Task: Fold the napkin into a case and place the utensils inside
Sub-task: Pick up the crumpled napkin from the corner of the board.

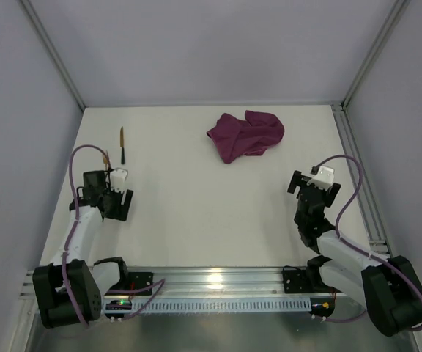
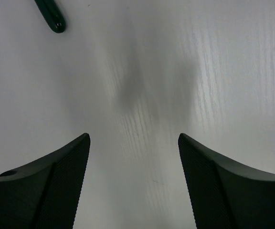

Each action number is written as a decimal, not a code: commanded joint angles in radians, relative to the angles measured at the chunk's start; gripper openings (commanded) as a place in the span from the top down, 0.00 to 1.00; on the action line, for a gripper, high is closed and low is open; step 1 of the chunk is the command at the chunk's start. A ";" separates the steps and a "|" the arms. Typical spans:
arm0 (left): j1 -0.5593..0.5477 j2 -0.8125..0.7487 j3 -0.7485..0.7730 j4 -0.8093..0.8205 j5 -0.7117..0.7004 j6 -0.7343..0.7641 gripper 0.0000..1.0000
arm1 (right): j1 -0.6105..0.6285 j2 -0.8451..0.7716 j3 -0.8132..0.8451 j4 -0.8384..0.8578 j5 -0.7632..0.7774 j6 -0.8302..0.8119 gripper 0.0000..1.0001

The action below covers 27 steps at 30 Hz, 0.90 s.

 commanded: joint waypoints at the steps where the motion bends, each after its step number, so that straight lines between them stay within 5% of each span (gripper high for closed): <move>1: 0.006 -0.023 0.008 0.058 -0.018 -0.024 0.21 | -0.003 -0.061 -0.013 0.019 0.044 0.046 0.01; 4: 0.006 -0.029 0.029 0.093 -0.020 -0.086 0.02 | -0.004 -0.131 0.022 -0.081 0.021 0.028 0.01; 8: 0.010 0.012 0.095 0.096 0.081 -0.118 0.01 | -0.003 -0.185 0.230 -0.407 -0.075 0.126 0.03; 10: 0.010 0.052 0.152 0.069 0.133 -0.123 0.01 | -0.001 -0.155 0.356 -0.480 -0.309 0.147 0.16; 12: 0.010 0.075 0.186 0.036 0.102 -0.106 0.01 | 0.000 -0.037 0.433 -0.502 -0.522 0.184 0.26; 16: 0.009 0.098 0.200 0.023 -0.006 -0.065 0.01 | 0.090 0.282 0.743 -0.655 -0.545 0.253 0.40; 21: 0.009 0.061 0.166 0.022 -0.041 -0.035 0.01 | 0.186 0.731 1.142 -0.859 -0.519 0.275 0.40; 27: 0.010 0.072 0.154 0.024 -0.046 -0.032 0.01 | 0.233 1.017 1.436 -0.999 -0.506 0.286 0.32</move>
